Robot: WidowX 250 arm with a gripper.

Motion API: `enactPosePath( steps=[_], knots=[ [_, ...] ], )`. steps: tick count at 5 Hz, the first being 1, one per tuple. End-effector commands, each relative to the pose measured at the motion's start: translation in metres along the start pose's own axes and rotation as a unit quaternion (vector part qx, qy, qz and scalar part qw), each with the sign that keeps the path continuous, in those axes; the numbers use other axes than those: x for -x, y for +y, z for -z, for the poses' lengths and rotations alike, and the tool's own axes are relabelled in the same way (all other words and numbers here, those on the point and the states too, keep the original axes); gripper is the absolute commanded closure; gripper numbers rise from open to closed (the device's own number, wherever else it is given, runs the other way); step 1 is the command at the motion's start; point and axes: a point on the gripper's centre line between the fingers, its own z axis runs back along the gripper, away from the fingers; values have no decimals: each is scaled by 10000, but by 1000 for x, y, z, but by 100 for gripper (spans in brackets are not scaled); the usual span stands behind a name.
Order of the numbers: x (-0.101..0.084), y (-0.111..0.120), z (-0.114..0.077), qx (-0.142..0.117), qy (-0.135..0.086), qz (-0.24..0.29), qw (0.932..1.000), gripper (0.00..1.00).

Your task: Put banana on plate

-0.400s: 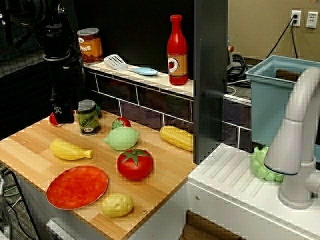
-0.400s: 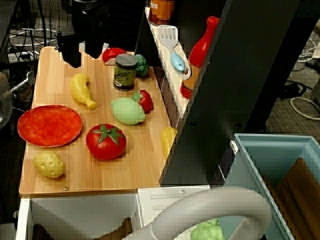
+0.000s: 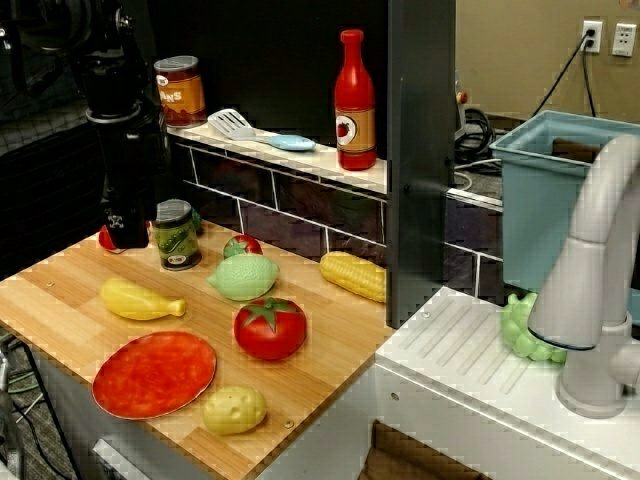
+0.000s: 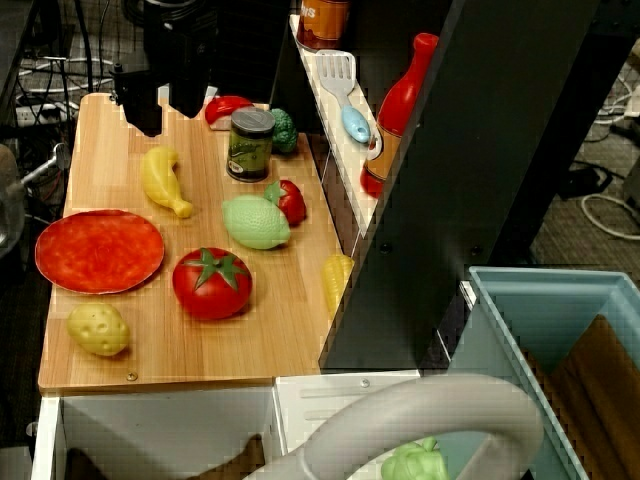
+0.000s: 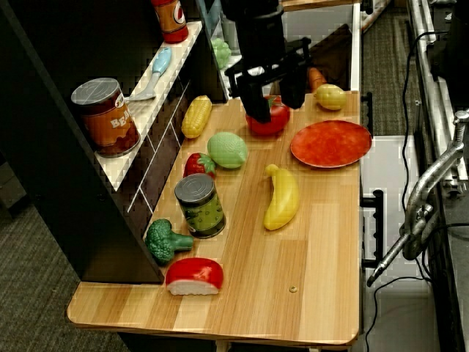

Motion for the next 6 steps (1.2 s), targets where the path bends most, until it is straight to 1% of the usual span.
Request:
enactPosePath(
  steps=[1,2,3,4,5,6],
  knots=[
    [-3,17,17,-264,174,693,9971,0],
    [3,32,25,-284,325,1620,9859,0],
    [22,43,26,-396,243,2160,9753,0],
    [32,47,23,-367,174,2366,9708,0],
    [37,49,18,-304,169,2223,9743,0],
    [42,47,11,-249,59,2015,9792,0]
  ],
)
